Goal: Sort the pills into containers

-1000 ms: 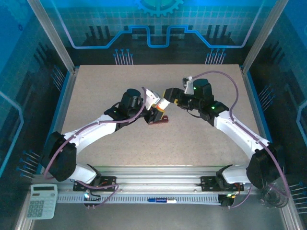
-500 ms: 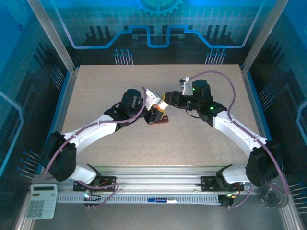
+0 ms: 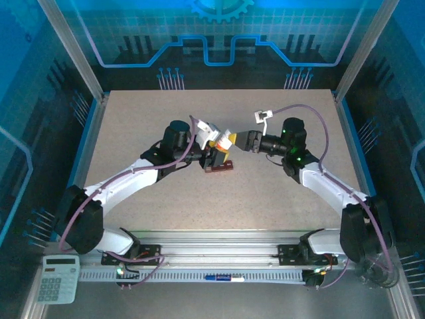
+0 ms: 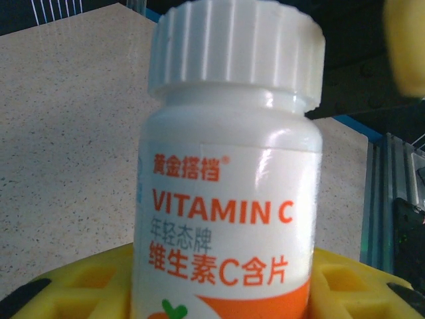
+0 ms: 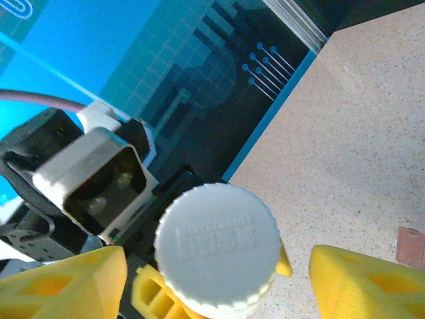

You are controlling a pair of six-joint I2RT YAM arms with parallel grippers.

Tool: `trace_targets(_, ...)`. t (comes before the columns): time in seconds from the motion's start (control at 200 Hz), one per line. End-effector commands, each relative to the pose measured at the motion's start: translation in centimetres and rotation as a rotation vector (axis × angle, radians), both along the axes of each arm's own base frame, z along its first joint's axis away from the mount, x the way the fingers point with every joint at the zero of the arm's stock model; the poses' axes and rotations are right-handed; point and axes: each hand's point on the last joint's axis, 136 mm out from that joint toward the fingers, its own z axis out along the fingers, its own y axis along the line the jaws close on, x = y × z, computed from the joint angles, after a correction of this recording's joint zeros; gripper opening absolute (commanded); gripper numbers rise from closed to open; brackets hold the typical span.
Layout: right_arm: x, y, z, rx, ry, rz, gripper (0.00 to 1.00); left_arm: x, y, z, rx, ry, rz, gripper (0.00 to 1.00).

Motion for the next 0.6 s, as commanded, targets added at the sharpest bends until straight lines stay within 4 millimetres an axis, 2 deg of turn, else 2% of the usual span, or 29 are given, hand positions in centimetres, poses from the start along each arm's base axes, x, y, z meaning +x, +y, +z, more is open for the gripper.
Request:
trace_targets(0.0,-0.3,-1.4,2.0,0.019,-0.009,-0.083,0.74,0.3,0.6,1.1,0.025,-0.065,0.017,0.00)
trace_targets(0.17,1.4,-4.1,-0.8,-0.073,0.198,-0.322,0.75,1.0,1.0,0.0,0.088,-0.092,0.049,0.00)
trace_targets(0.275,1.6,-4.4,-2.0,-0.109,0.268,-0.380,0.77,1.2,0.9,-0.5,0.116,-0.104,0.056,0.00)
trace_targets(0.29,1.8,-4.3,-1.0,-0.100,0.250,-0.382,0.77,1.2,0.9,-0.6,0.119,-0.106,0.056,0.00)
trace_targets(0.31,1.9,-4.1,-0.8,-0.101,0.248,-0.383,0.77,1.2,0.9,-0.6,0.122,-0.105,0.055,0.00)
trace_targets(0.595,2.5,-1.0,-0.9,-0.128,0.249,-0.336,0.75,0.9,0.1,-1.3,0.142,-0.102,0.037,0.00)
